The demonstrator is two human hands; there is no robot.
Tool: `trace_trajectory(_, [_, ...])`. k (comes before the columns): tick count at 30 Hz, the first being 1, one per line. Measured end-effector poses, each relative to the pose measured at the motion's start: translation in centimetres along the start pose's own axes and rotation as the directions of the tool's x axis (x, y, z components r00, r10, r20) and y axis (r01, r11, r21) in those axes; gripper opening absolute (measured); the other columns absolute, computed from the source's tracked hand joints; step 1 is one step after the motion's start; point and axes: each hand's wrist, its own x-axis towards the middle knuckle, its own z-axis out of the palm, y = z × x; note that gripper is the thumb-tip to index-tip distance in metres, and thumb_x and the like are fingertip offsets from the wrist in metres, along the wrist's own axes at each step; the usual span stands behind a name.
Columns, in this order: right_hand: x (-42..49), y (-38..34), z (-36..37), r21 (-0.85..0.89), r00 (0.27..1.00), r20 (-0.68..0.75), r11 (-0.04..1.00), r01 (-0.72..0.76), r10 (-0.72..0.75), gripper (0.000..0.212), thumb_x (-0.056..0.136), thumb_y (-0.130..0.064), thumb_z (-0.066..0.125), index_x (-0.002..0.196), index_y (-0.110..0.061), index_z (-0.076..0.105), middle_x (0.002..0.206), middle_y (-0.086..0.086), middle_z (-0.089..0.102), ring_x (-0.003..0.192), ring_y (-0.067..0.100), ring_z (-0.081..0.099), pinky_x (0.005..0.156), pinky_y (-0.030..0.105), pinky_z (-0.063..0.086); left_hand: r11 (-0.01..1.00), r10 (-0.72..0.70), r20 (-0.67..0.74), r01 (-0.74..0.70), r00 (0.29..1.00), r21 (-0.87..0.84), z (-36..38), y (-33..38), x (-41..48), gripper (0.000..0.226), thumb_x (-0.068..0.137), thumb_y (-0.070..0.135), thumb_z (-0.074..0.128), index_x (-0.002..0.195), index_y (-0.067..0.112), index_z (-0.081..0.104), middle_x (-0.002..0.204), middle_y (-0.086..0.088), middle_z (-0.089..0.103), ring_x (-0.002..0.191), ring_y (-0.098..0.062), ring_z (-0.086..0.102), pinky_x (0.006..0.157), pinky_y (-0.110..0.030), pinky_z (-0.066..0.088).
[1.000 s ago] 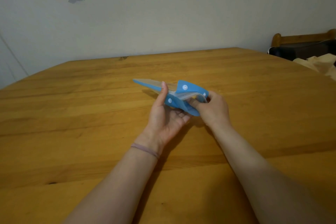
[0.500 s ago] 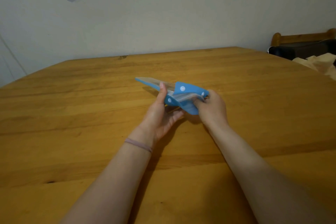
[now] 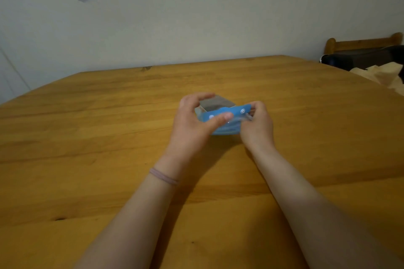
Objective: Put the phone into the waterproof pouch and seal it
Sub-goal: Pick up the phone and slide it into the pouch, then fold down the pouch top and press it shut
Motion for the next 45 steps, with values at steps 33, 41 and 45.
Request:
trace_trajectory(33, [-0.3,0.1,0.1,0.319,0.906,0.422,0.941,-0.117,-0.03,0.06,0.059,0.005,0.083,0.097,-0.035,0.06,0.113,-0.001,0.062,0.097,0.021,0.068,0.078,0.042,0.059,0.564,0.344,0.089,-0.281,0.935,0.777,-0.4,-0.8,-0.2,0.012,0.078,0.019,0.067,0.087,0.014,0.072,0.097,-0.009,0.061,0.09,-0.03,0.057,0.079,-0.041,0.038])
trace_trajectory(41, [0.0,-0.5,-0.7,-0.111,0.91,0.116,0.905,0.411,-0.399,0.05,0.055,-0.003,0.086,0.076,-0.035,0.054,0.088,-0.015,0.051,0.068,-0.002,0.05,0.056,0.006,0.039,0.557,0.417,-0.01,-0.247,0.909,0.793,-0.6,-1.1,0.0,0.007,0.073,0.011,0.074,0.069,0.015,0.069,0.087,-0.008,0.061,0.081,-0.029,0.056,0.077,-0.04,0.038])
trace_trajectory(45, [-0.3,-0.2,-0.5,-0.146,0.841,0.161,0.831,0.537,-0.516,0.034,0.062,-0.003,0.083,0.084,-0.026,0.07,0.083,-0.009,0.056,0.07,0.008,0.052,0.066,0.021,0.044,0.603,0.409,0.043,-0.305,0.911,0.737,-0.9,-1.3,0.2,0.006,0.077,0.006,0.07,0.072,0.008,0.068,0.081,-0.011,0.061,0.072,-0.031,0.056,0.064,-0.041,0.043])
